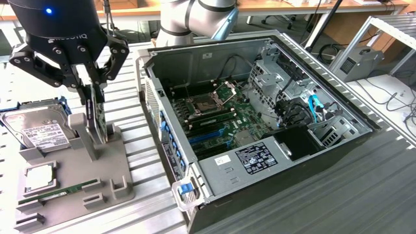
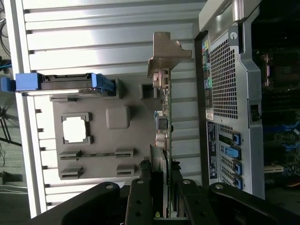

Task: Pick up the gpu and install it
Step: 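Pick up the gpu and move the gpu toward the slot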

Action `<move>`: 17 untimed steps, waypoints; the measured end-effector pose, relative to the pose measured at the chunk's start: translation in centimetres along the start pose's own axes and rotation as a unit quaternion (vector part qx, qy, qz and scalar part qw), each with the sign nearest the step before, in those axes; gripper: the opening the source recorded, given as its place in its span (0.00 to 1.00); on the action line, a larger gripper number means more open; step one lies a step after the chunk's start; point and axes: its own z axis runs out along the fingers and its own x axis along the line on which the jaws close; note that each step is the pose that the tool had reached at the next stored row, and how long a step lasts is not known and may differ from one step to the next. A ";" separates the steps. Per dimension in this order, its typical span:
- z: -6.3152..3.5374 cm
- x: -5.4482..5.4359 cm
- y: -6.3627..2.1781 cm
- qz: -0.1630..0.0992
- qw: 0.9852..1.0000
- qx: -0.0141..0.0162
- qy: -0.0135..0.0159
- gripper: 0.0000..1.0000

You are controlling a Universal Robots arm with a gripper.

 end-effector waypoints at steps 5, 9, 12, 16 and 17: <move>-0.30 0.0 0.00 0.000 1.000 0.000 0.000 0.27; -0.52 0.0 0.00 0.000 1.000 0.000 0.000 0.27; -0.63 0.0 0.00 0.000 1.000 0.000 0.000 0.27; -0.83 0.0 0.00 0.000 1.000 0.000 0.000 0.27; -0.87 0.0 0.01 0.000 1.000 0.000 0.000 0.27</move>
